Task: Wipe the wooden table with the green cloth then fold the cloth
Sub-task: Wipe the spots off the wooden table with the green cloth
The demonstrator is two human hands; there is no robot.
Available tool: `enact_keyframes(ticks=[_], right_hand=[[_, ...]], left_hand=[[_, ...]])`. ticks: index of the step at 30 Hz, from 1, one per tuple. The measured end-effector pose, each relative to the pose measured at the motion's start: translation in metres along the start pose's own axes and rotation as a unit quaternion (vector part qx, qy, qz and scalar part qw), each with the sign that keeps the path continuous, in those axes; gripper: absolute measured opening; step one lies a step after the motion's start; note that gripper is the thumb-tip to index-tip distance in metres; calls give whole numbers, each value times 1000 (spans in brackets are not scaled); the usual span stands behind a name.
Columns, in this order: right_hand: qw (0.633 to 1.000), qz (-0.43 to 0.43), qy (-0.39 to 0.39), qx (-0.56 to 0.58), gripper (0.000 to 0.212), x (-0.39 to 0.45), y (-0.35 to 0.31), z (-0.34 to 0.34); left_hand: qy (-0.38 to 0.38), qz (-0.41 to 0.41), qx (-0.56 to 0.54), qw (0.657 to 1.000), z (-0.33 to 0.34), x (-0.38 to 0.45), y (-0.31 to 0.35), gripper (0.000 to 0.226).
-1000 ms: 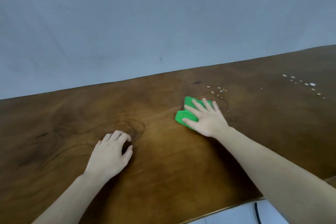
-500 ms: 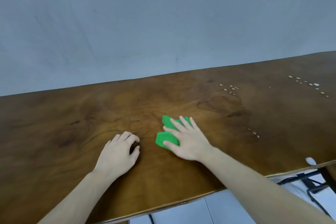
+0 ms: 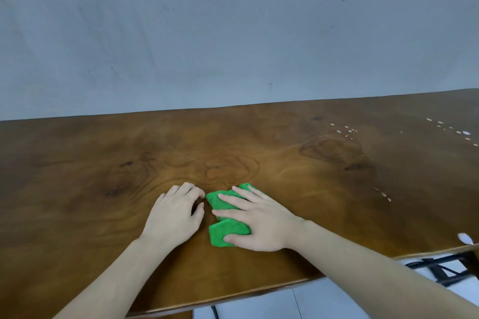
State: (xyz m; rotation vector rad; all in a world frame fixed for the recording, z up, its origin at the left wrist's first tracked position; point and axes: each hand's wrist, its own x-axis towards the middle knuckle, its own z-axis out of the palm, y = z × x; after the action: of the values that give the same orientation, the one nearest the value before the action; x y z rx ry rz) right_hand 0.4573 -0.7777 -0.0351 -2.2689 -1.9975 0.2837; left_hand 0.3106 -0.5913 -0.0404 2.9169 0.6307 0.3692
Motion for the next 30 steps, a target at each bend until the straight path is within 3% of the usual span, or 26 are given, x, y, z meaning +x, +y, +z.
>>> enact_keyframes(ticks=[6,12,16,20,25,30], right_hand=[[999,36,-24,-22,67,77,55,-18],[984,175,-4,-20,69,93,182,-47],[943,331,8,-32,73,63,277,-61],[892,449,26,-38,74,39,320,-62],[902,431,23,-10,69,64,301,-64],[969,245,-2,-33,70,84,212,-52]], left_hand=[[23,-48,11,999,9,31,2,21],[-8,-54,4,998,21,77,15,33],[-26,-47,14,998,29,102,29,40],[-37,-36,24,998,32,117,38,42],[-51,-36,8,998,30,124,38,41],[-66,-39,13,997,29,124,39,41]])
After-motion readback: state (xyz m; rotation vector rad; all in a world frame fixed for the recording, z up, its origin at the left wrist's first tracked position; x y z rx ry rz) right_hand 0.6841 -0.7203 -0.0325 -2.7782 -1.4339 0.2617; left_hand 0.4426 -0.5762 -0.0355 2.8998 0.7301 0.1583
